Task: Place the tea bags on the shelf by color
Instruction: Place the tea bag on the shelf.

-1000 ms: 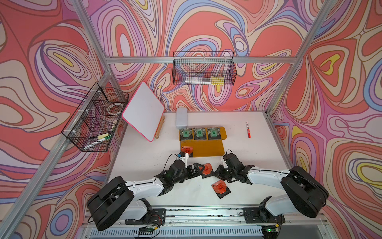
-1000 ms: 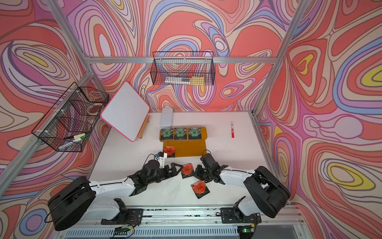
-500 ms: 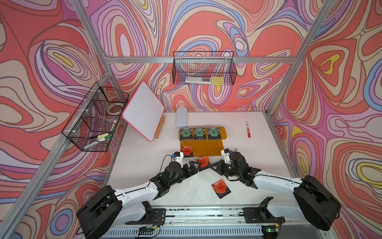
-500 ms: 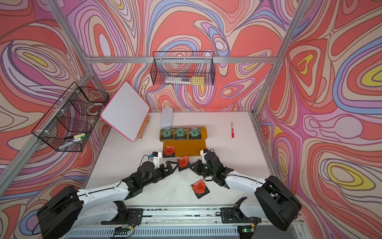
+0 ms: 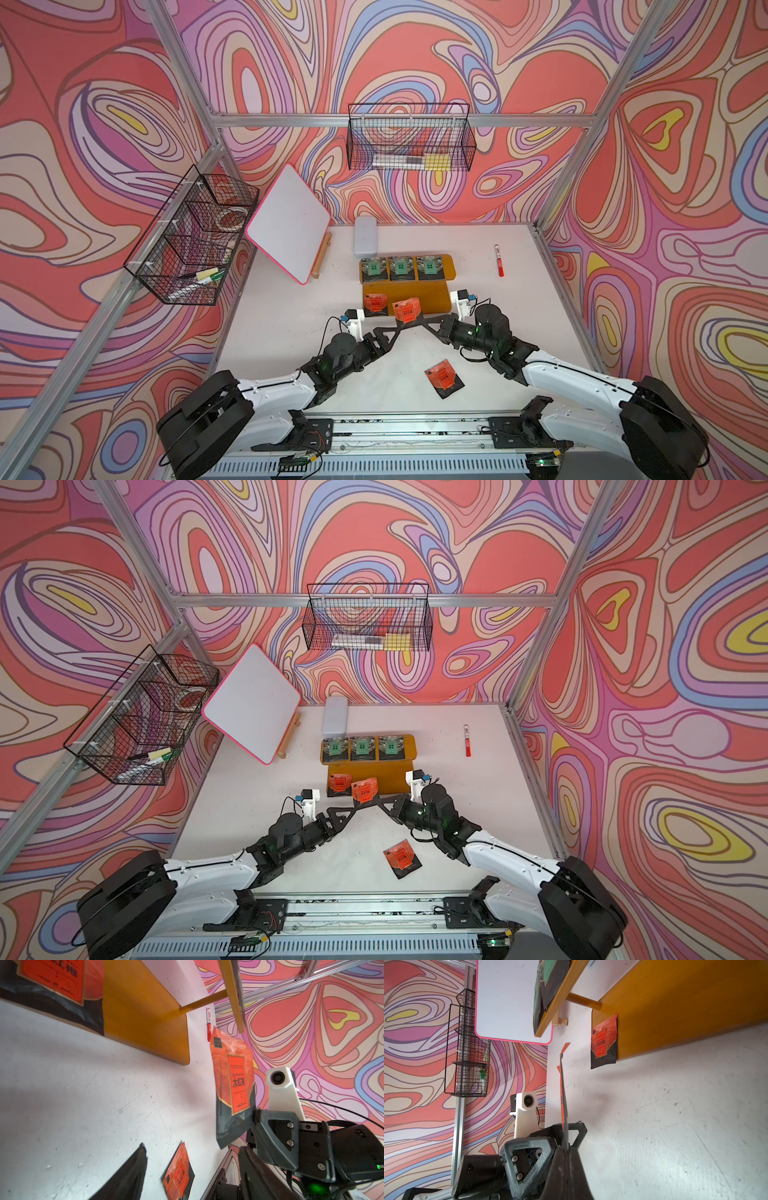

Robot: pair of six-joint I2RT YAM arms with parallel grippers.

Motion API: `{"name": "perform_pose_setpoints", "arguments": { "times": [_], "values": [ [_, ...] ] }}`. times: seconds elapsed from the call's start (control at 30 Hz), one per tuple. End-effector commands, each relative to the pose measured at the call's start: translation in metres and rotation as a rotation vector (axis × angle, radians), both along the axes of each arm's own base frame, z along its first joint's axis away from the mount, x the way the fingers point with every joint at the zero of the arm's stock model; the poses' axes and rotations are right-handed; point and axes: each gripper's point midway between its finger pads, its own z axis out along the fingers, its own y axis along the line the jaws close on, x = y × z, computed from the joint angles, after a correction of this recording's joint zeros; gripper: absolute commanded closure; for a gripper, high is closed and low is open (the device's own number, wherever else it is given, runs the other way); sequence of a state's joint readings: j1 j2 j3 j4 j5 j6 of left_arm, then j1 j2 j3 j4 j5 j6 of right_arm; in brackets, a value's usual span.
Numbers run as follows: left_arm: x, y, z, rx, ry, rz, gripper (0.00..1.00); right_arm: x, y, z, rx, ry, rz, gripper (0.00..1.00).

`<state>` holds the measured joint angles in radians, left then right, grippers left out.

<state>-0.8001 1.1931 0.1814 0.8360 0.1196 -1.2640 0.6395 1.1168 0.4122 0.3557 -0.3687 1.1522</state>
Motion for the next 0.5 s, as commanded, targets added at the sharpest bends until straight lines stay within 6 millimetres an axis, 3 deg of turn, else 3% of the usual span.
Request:
{"name": "perform_pose_setpoints", "arguments": {
  "times": [0.0,0.13,0.47],
  "values": [
    [0.002,-0.009,0.026,-0.092,-0.084,-0.021,0.35,-0.002,-0.002,0.002,0.021,-0.003,-0.005,1.00],
    [0.005,-0.012,0.034,-0.142,-0.111,-0.019,0.44,-0.004,-0.002,0.002,0.027,-0.001,0.000,1.00],
    [0.011,-0.019,0.035,-0.150,-0.102,-0.021,0.54,-0.009,-0.003,0.007,0.047,-0.008,0.010,1.00]
  ]
}}
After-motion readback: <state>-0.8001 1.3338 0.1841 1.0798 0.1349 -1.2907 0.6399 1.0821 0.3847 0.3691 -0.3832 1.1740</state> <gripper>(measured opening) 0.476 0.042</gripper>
